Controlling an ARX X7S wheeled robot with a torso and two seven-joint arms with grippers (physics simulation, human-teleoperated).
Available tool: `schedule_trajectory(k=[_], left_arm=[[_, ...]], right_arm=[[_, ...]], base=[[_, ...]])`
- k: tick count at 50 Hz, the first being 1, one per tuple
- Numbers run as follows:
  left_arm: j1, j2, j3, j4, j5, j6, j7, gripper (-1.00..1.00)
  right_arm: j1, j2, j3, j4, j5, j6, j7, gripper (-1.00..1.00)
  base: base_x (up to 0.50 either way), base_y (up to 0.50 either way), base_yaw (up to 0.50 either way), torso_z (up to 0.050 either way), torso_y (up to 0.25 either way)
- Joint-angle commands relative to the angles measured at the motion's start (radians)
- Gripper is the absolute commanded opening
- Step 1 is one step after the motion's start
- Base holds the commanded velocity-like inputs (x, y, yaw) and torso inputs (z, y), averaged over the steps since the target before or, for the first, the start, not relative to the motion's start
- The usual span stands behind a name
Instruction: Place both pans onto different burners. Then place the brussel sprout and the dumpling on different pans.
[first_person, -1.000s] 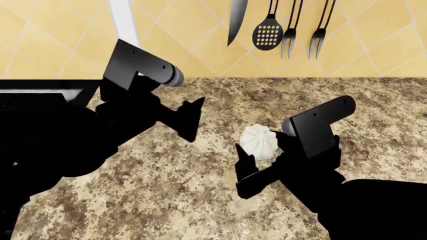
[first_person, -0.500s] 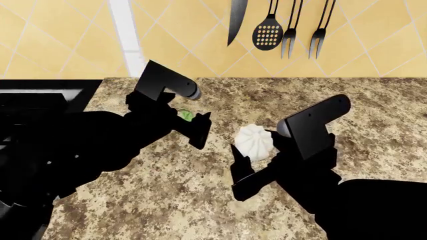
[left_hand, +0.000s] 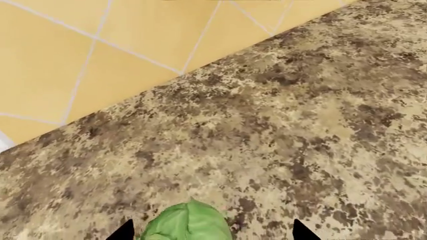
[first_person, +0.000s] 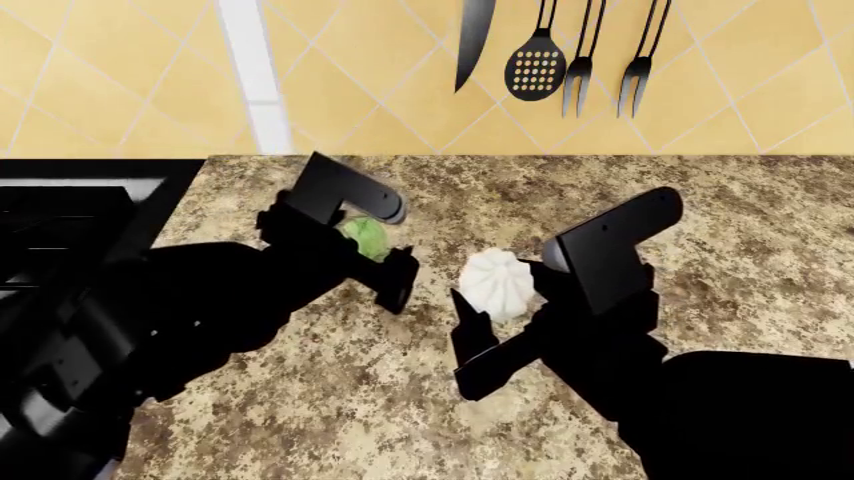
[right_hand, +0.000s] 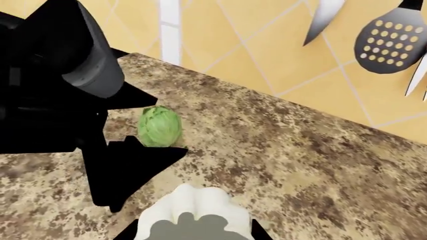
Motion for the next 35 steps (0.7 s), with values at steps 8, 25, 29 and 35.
schedule_trajectory(k=[8,25,29,35], left_arm=[[0.022,0.020,0.048,-0.073,0.032,0.016,0.003,1.00],[0.032,0.007,0.013,-0.049,-0.004,0.014,-0.021,-1.00],[0.037,-0.012,-0.019,0.008,-0.041,0.002,-0.050,-1.00],[0.033,-0.034,-0.067,0.072,-0.084,-0.005,-0.091,-1.00]], right_arm=[[0.002,-0.009,-0.005,0.003,-0.026,-0.001,-0.031,-1.00],[0.008,-0.010,-0.011,0.005,-0.023,0.004,-0.026,-1.00],[0.009,-0.009,-0.011,0.002,-0.020,0.004,-0.022,-1.00],[0.012,-0.003,-0.008,-0.009,-0.013,0.004,-0.011,-1.00]], base=[[0.00,0.00,0.00,0.000,-0.001],[0.00,0.00,0.00,0.000,-0.002],[0.00,0.00,0.00,0.000,0.000],[0.00,0.00,0.00,0.000,0.000]])
